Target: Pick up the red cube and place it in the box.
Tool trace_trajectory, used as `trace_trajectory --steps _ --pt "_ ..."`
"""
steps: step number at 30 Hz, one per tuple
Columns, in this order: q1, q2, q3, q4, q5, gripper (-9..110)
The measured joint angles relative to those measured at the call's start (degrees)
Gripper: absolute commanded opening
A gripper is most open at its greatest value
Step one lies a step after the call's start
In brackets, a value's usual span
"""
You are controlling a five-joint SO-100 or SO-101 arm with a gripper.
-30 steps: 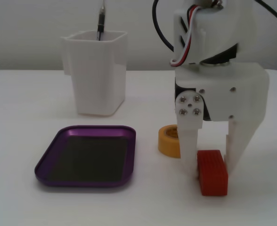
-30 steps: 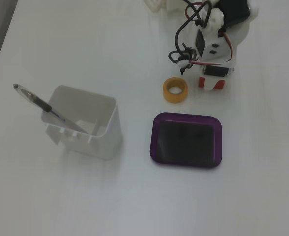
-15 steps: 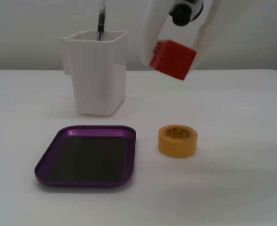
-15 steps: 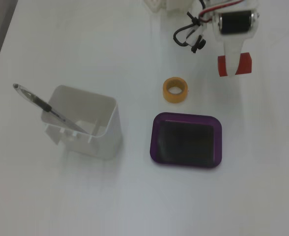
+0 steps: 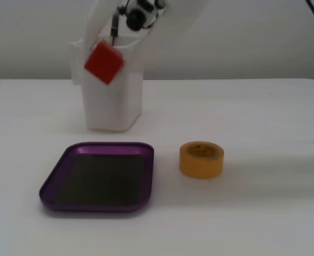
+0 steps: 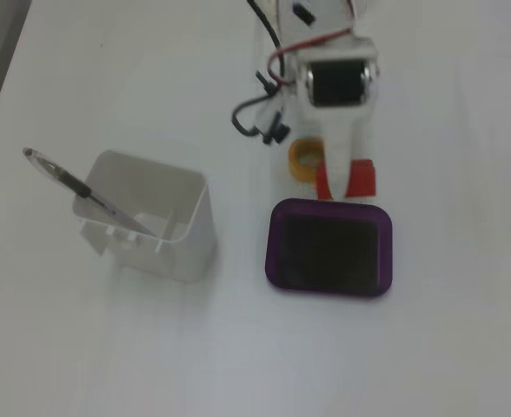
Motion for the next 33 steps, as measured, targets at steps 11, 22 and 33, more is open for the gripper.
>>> trace_trajectory --steps 11,22,33 --pt "2.3 -15.5 0.2 -5.2 -0.4 -1" --pt "5.7 -18.8 0.2 -5.3 -0.4 -1" --pt "5.5 -18.8 0.2 -5.3 -0.4 6"
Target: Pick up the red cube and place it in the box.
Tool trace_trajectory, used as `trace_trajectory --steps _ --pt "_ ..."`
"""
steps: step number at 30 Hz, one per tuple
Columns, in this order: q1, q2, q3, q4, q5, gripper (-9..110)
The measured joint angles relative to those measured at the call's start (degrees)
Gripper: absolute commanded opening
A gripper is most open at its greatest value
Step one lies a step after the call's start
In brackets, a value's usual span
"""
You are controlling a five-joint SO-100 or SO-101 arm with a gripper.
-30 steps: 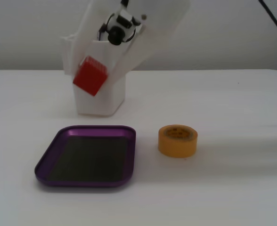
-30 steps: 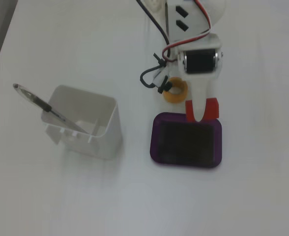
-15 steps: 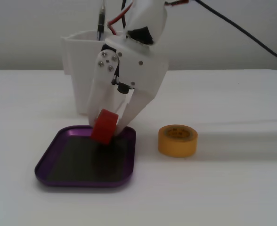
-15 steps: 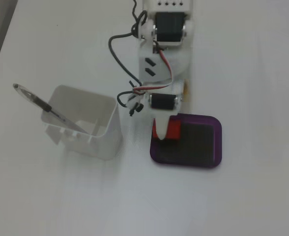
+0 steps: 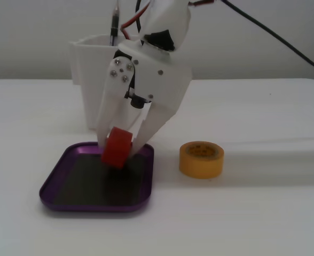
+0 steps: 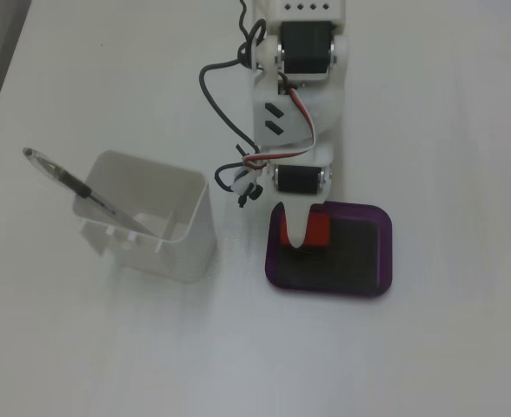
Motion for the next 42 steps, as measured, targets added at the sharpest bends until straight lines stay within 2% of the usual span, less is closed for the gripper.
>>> trace_trajectory --steps 5,12,19,26,32,37,42 --pt "0.4 0.0 -0.2 1.1 0.0 16" --pt "0.6 3.3 -6.2 11.3 0.1 17" --pt "-3.8 19.0 -15.5 27.3 0.1 17" --pt "-9.5 40.7 -16.0 42.5 0.1 17" --pt "-9.7 59.2 -3.3 46.1 0.1 17" --pt "-9.5 73.3 16.8 45.6 0.1 17" --pt "-9.3 86.9 38.5 39.3 0.1 17"
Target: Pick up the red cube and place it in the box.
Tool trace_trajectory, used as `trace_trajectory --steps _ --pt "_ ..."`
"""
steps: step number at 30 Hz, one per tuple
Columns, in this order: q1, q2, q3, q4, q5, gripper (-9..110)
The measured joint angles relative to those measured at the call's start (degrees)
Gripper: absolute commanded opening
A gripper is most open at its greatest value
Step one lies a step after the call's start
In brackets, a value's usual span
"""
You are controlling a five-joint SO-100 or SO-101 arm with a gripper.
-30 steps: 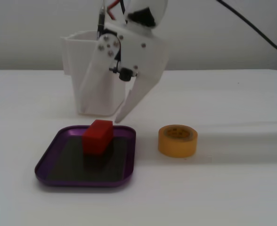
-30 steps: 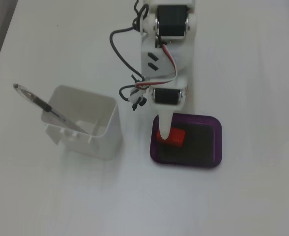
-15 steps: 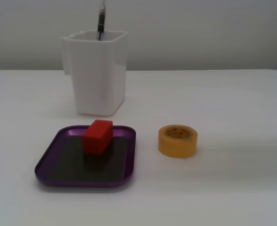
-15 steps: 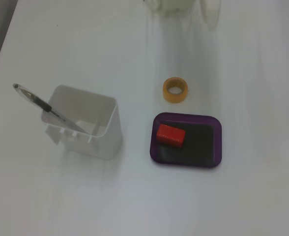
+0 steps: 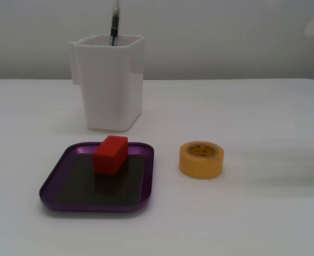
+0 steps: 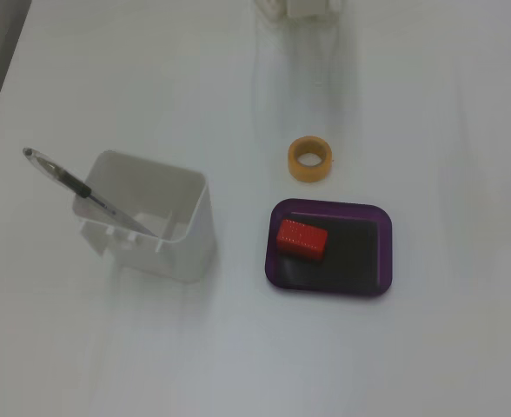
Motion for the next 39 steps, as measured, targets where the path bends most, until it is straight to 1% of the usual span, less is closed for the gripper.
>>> trace_trajectory --steps 8,14,16,23,39 --pt "0.0 22.8 31.0 -14.3 0.0 17" --pt "0.0 35.3 47.9 -16.0 0.1 17" --pt "0.0 36.5 51.9 -16.0 0.2 17" --pt "2.1 36.6 56.6 -16.4 7.0 17" --pt "4.7 36.6 58.4 -16.6 7.6 17"
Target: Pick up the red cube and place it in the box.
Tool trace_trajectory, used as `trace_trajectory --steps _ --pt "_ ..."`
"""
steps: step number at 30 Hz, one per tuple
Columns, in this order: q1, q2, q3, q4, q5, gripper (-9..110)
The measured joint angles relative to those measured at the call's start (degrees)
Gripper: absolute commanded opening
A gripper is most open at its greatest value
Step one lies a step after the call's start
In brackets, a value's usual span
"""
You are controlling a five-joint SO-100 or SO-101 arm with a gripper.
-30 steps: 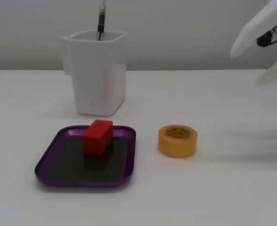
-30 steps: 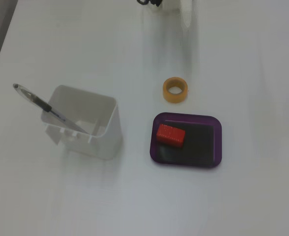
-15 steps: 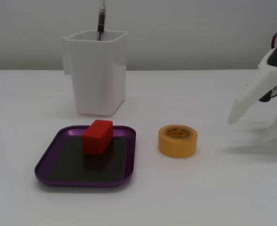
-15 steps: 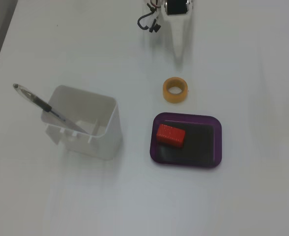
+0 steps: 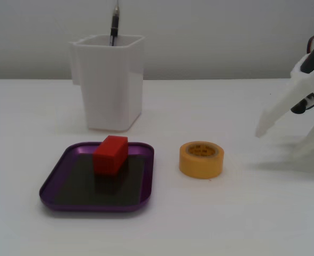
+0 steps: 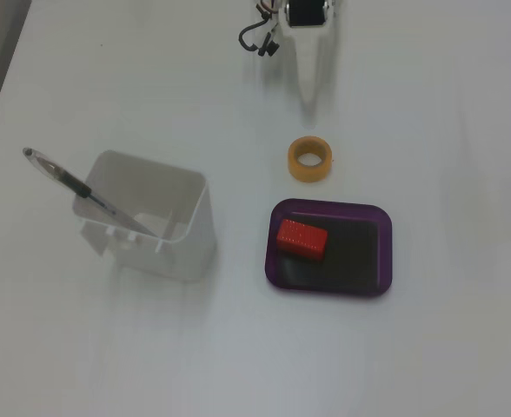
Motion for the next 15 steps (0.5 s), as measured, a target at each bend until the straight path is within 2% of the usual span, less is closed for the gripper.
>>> trace_trajectory --steps 15 --pt "0.2 0.0 0.0 -0.4 -1.8 17"
